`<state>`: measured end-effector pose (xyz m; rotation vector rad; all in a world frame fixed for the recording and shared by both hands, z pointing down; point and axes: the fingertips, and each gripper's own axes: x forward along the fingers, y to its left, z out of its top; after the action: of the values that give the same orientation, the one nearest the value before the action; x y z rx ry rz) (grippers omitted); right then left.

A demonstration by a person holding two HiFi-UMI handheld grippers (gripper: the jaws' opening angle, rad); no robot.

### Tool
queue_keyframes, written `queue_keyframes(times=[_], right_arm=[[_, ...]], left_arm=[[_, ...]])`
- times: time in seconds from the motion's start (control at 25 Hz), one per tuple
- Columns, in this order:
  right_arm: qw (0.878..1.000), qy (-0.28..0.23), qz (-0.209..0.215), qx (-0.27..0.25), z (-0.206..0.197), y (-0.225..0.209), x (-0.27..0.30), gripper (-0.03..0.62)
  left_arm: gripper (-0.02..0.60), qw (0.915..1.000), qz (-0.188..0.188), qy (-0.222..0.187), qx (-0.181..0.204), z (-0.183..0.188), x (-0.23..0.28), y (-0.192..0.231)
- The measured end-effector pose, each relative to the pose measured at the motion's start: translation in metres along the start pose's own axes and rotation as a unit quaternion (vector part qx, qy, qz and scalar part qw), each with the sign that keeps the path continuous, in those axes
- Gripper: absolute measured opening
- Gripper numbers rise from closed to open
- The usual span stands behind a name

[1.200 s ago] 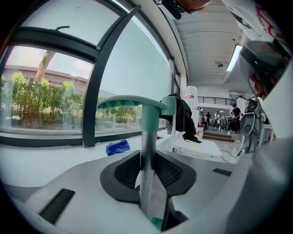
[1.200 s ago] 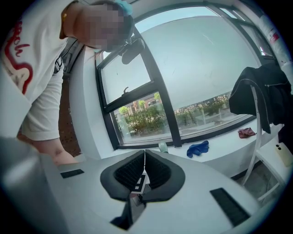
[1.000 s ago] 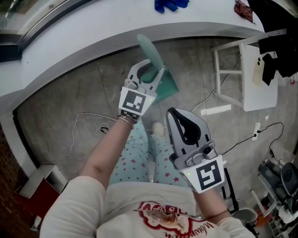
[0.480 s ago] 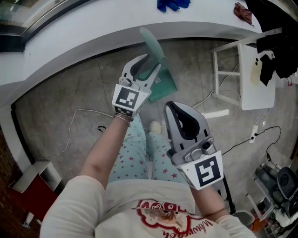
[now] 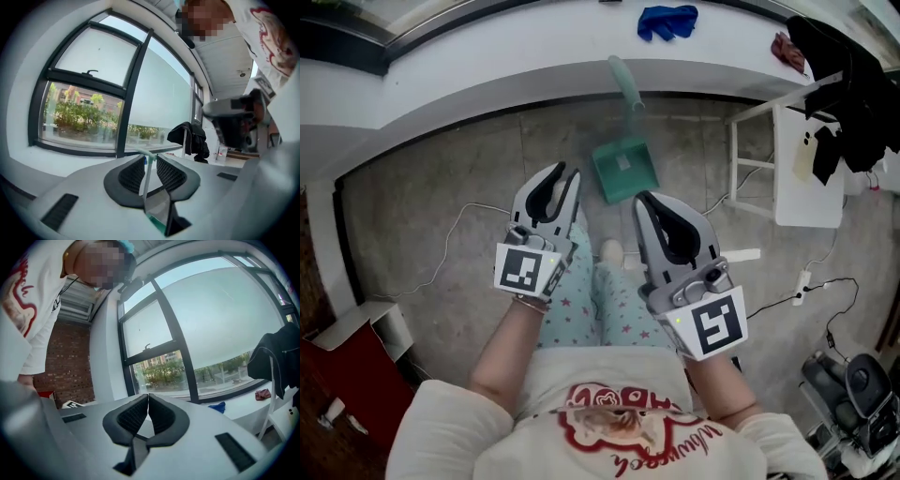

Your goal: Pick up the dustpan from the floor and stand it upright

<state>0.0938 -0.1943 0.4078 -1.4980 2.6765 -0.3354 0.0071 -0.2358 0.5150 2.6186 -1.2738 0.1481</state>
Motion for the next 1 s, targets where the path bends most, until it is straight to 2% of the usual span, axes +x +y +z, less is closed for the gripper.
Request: queue_keyframes(times=[0.12, 0.2, 0.36, 0.52, 0.68, 0.84, 1.0], right_arm=[[1.000, 0.014, 0.003, 0.009, 0.006, 0.008, 0.000, 0.025], [1.000, 0.017, 0.015, 0.002, 0.013, 0.024, 0.001, 0.025], [0.999, 0.011, 0.032, -0.007, 0.031, 0.058, 0.004, 0.025], [1.000, -0.001, 0.018, -0.013, 0.045, 0.078, 0.003, 0.025], [1.000, -0.007, -0.006, -0.021, 0.049, 0.102, -0.014, 0.025], [0.999, -0.018, -0.030, -0.025, 0.060, 0.127, -0.041, 0.025], [0.999, -0.016, -0.042, -0.030, 0.066, 0.141, -0.076, 0.025]], left_arm=[[0.055, 0.9997, -0.002, -0.014, -0.019, 0.039, -0.037, -0.024], [0.031, 0.9989, -0.017, -0.023, -0.037, 0.059, -0.056, -0.041], [0.021, 0.9973, -0.046, -0.038, -0.042, 0.089, -0.073, -0.063], [0.020, 0.9960, -0.057, -0.061, -0.029, 0.110, -0.086, -0.058], [0.020, 0.9931, -0.069, -0.078, -0.054, 0.129, -0.110, -0.055], [0.020, 0.9898, -0.110, -0.078, -0.046, 0.139, -0.142, -0.074], [0.020, 0.9881, -0.128, -0.073, -0.045, 0.142, -0.167, -0.104]])
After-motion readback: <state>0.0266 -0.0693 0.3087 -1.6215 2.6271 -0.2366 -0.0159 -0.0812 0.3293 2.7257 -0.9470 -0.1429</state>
